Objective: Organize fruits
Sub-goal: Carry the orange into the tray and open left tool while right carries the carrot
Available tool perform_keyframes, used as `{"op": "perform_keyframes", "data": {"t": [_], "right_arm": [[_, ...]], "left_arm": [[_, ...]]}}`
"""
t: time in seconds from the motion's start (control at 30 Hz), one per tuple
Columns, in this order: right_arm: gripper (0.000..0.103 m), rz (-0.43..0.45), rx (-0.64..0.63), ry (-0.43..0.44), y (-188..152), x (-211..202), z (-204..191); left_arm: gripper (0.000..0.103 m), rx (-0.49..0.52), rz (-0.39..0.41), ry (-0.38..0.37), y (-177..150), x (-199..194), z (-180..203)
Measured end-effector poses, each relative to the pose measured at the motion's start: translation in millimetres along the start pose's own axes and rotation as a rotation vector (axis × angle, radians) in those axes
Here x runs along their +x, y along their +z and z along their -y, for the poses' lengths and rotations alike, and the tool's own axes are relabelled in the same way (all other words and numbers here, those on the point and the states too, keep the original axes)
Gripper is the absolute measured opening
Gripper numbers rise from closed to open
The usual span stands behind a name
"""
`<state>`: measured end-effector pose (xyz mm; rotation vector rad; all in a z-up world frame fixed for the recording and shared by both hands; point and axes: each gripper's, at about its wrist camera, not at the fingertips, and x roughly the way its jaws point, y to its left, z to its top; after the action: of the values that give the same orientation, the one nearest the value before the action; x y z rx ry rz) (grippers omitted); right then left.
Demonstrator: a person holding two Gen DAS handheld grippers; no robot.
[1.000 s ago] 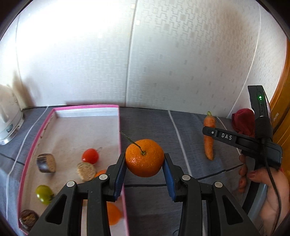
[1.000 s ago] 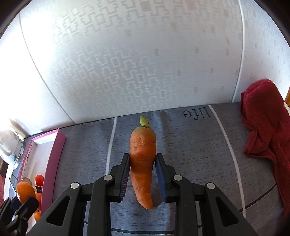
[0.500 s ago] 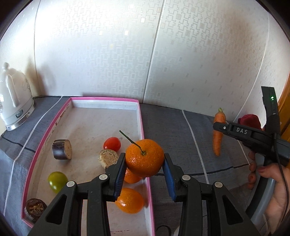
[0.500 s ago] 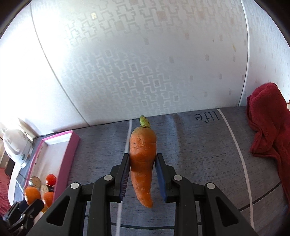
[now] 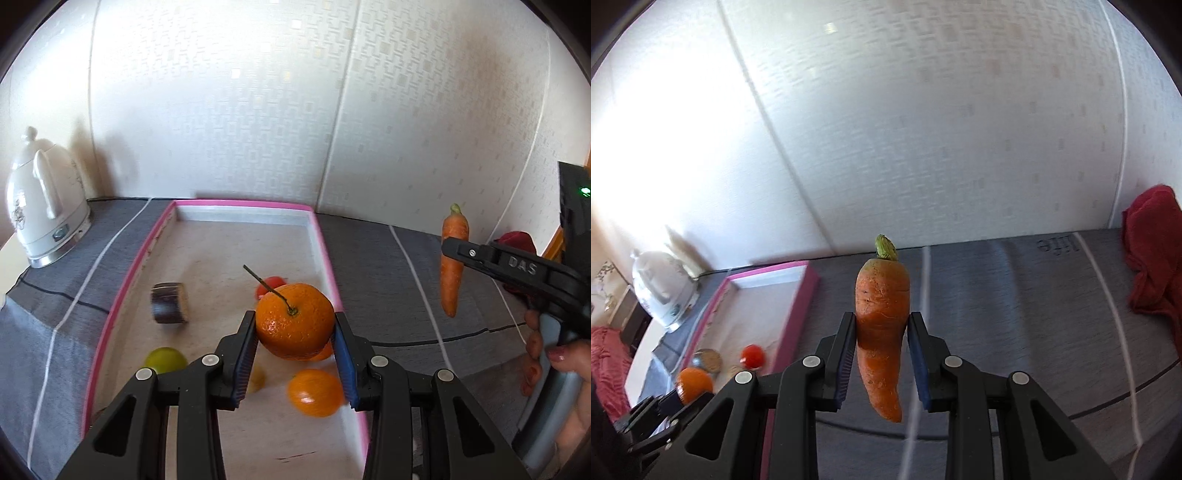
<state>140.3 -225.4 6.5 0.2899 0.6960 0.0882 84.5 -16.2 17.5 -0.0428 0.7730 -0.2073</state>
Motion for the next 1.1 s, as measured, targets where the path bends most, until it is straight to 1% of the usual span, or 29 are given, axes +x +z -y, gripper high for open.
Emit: {"op": "perform_keyframes", "data": {"t": [0.23,0.47,0.67,0.83,0.97,1.1], "right_arm": [[0.028,-0.015,-0.042,0.101,-13,-3,-37],[0.028,-0.016,-0.099,0.189,-21,-5,-70],[0.028,-0.047,-0.11,0.247,-27,0,-82],[0.028,-0.072,-0.133,0.286,-34,4,-90],[0.028,-0.08,-0.144,0.306,-38,1,-95],[0.028,-0.093,-0.143,0.336,-43,0,-103]], "left_arm": [[0.04,-0.024,0.01,0.009,1,-9,-22],[0.04,-0.018,-0.004,0.03,-4,-15,-40],[0.04,-0.051,-0.034,0.033,-11,-19,-54],[0.04,-0.044,-0.055,0.048,-23,-27,-63],[0.04,-0.079,-0.07,0.03,-29,-33,-70],[0.04,-0.101,-0.075,0.027,-36,-40,-73]]}}
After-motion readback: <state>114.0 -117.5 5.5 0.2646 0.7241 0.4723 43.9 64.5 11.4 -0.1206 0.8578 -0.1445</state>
